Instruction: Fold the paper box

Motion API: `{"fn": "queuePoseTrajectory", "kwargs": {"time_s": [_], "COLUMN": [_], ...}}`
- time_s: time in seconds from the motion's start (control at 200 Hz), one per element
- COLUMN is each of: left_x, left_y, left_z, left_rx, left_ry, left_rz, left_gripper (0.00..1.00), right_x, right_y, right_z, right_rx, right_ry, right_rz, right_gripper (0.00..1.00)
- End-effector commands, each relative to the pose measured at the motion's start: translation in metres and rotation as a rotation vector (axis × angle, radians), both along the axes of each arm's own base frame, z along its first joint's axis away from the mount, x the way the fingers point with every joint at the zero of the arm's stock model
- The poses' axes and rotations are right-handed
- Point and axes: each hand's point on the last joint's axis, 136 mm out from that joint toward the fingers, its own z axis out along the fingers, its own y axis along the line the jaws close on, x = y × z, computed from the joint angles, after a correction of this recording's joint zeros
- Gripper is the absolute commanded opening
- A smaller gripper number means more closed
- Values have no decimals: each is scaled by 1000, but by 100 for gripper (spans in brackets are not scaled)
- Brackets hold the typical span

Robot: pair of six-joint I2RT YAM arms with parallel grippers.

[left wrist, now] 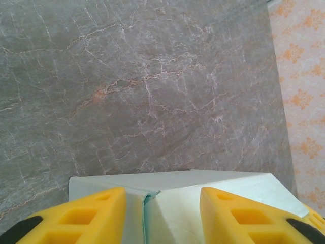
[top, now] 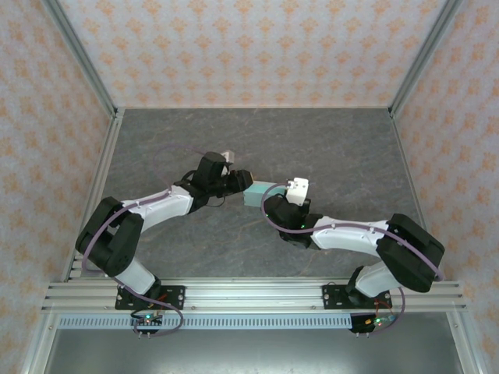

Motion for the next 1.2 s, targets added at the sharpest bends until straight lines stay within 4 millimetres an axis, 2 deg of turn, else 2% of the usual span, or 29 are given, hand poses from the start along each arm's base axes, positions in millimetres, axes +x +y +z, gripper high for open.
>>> {"fn": "queuePoseTrajectory", "kwargs": {"time_s": [0.0, 0.34, 0.776, 0.996, 1.196], "left_x": [-7, -18, -23, -25, -25], "left_y": [1, 5, 6, 8, 7], "left_z": [-15, -34, -42, -46, -45], "left_rx": [6, 35, 80, 100, 107], "left_ry": [29, 46, 43, 45, 40], "left_rz": [18, 44, 56, 63, 63], "left_gripper": [41, 35, 33, 33, 33], "right_x": [-7, -10, -13, -15, -16], "right_y": [-6, -11, -9, -1, 7], "right_z": [-19, -10, 4, 12, 13], "right_rx": [-64, -72, -61, -36, -22], "right_ry": [75, 74, 92, 113, 136], "right_rz": [7, 7, 34, 82, 114], "right_gripper": [0, 5, 25, 37, 43]}}
